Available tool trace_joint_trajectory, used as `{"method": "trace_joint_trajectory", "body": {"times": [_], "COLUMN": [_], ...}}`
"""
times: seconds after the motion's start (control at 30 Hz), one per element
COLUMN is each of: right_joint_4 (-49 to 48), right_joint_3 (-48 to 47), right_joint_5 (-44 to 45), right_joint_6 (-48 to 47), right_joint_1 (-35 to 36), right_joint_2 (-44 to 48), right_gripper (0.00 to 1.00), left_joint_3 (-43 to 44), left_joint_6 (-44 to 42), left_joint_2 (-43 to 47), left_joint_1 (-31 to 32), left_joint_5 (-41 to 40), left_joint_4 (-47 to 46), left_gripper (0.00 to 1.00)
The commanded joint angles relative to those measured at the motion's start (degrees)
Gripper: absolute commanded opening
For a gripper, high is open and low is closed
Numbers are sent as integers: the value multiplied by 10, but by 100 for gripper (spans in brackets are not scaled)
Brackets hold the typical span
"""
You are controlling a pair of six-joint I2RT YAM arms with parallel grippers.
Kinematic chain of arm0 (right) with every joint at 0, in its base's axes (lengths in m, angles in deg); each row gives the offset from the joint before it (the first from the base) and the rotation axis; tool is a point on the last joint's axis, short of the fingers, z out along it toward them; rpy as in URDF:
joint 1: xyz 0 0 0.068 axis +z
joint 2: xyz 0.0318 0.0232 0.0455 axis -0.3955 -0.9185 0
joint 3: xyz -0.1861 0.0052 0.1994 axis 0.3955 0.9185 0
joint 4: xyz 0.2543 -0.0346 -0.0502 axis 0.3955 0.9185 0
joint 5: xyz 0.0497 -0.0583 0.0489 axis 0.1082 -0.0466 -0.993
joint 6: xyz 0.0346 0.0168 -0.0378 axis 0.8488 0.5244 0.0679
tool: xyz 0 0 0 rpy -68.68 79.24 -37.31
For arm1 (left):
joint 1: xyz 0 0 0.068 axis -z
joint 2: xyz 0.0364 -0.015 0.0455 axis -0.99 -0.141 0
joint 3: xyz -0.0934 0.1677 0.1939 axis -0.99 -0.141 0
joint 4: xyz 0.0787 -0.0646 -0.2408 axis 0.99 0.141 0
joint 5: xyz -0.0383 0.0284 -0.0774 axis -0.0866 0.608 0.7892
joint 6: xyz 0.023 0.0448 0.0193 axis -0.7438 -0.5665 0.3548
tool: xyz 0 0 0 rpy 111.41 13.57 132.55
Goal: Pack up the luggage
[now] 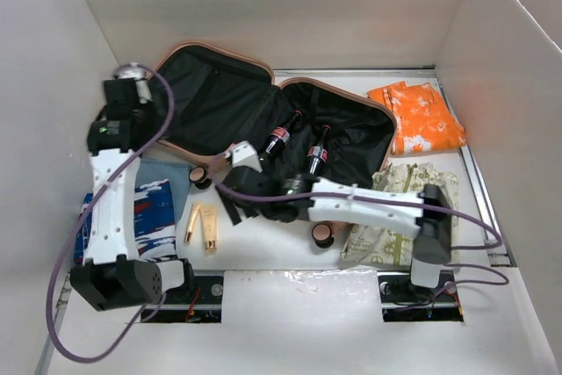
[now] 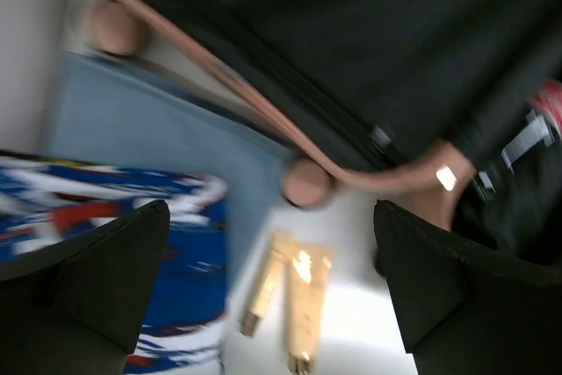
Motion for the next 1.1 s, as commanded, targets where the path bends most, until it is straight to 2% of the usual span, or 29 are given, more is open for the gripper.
{"method": "trace_joint_trajectory", "body": {"times": [0.0, 0.1, 0.2, 0.3, 0.4, 0.47, 0.53, 0.7, 0.83, 0.97, 1.07], "right_joint_4": [-31, -112, -181, -174, -180, -127, -53, -75, -38, -49, -21], "right_joint_3": [-68, -46, -41, -82, -106, -163, -217, -240, -248, -269, -274], "right_joint_5": [-8, -49, -102, -121, -79, -59, -25, 8, -7, -25, -34], "right_joint_6": [7, 7, 23, 44, 44, 74, 106, 124, 183, 183, 203], "right_joint_1": [25, 31, 31, 38, 53, 60, 60, 60, 48, 48, 48], "right_joint_2": [-40, -68, -109, -152, -204, -261, -296, -355, -386, -418, -430], "right_gripper": [93, 91, 88, 87, 85, 85, 85, 80, 77, 63, 42], "left_joint_3": [50, 50, 36, 25, -6, -11, -17, 3, 10, 10, 0], "left_joint_6": [-28, -43, -43, -43, -37, -36, -42, -58, -63, -47, -41], "left_joint_2": [51, 94, 130, 172, 215, 237, 243, 230, 217, 217, 217], "left_joint_1": [-89, -107, -107, -107, -107, -107, -107, -107, -76, -55, -50], "left_joint_5": [-90, -111, -166, -197, -197, -197, -189, -169, -177, -182, -188], "left_joint_4": [-34, -34, -29, -12, -12, -7, -7, -33, -38, -38, -38], "left_gripper": [100, 100, 100, 100, 100, 100, 100, 100, 100, 100, 100]}}
